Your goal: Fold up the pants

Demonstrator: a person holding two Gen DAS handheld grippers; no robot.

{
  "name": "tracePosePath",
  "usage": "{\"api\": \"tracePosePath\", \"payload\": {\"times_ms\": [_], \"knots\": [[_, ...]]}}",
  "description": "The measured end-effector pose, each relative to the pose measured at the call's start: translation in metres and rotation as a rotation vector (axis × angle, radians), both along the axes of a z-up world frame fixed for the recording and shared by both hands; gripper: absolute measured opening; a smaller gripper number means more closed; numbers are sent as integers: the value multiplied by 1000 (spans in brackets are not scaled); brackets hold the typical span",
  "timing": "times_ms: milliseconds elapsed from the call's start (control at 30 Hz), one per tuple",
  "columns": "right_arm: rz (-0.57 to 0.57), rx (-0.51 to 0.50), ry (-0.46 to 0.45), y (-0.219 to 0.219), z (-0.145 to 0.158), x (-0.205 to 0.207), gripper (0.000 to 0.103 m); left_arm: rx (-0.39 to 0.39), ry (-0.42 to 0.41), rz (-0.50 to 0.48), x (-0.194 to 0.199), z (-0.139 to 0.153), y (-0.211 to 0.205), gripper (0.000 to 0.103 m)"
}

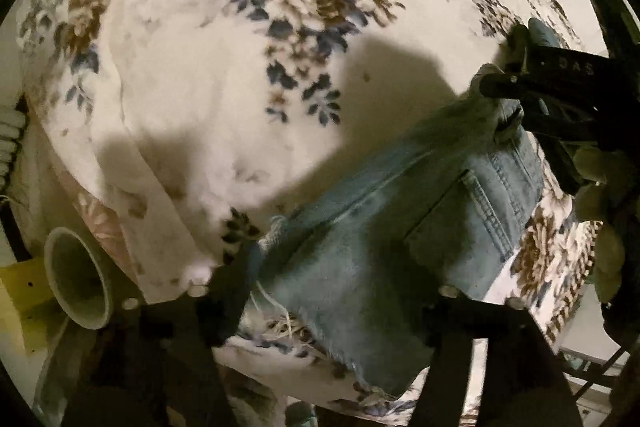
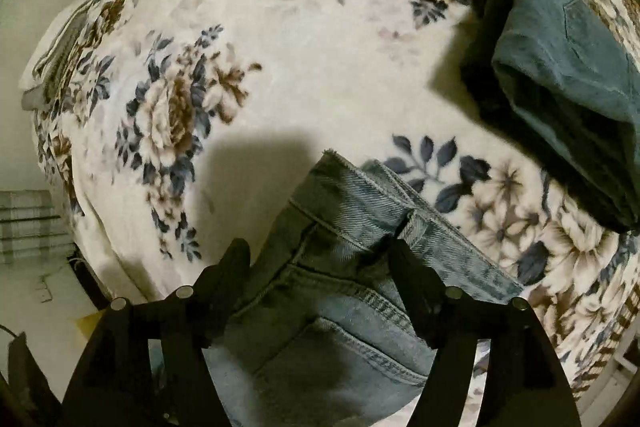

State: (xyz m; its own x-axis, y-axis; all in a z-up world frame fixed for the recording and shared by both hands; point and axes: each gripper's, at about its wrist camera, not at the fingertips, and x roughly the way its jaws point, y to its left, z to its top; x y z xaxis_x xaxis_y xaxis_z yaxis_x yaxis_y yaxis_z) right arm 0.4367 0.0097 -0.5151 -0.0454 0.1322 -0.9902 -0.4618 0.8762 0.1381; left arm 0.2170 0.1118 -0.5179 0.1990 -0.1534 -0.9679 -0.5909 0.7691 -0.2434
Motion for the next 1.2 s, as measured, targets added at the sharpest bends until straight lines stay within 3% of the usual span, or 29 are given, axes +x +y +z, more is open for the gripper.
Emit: {"api": "tracePosePath", "payload": {"times_ms": [100, 167, 233, 633, 733, 967, 1200], "knots": [[10, -7, -18, -3, 7, -3, 85, 39, -8, 10, -1, 10, -2, 65], [15, 0, -32, -8, 16, -6, 88, 44, -12, 21, -3, 17, -5, 73], [24, 9, -47, -12, 25, -8, 92, 53, -19, 32, -5, 23, -10, 75], [70, 94, -72, -74, 77, -33, 93, 96, -48, 152, -24, 49, -78, 76], [78, 98, -48, -101, 72, -38, 93, 28, -75, 249, -35, 39, -94, 76], [53, 135, 55, -166, 22, -36, 93, -241, -41, 517, -64, -37, -138, 76], [5, 246, 145, -195, -40, -22, 93, -364, -73, 736, -82, -79, -158, 76]]}}
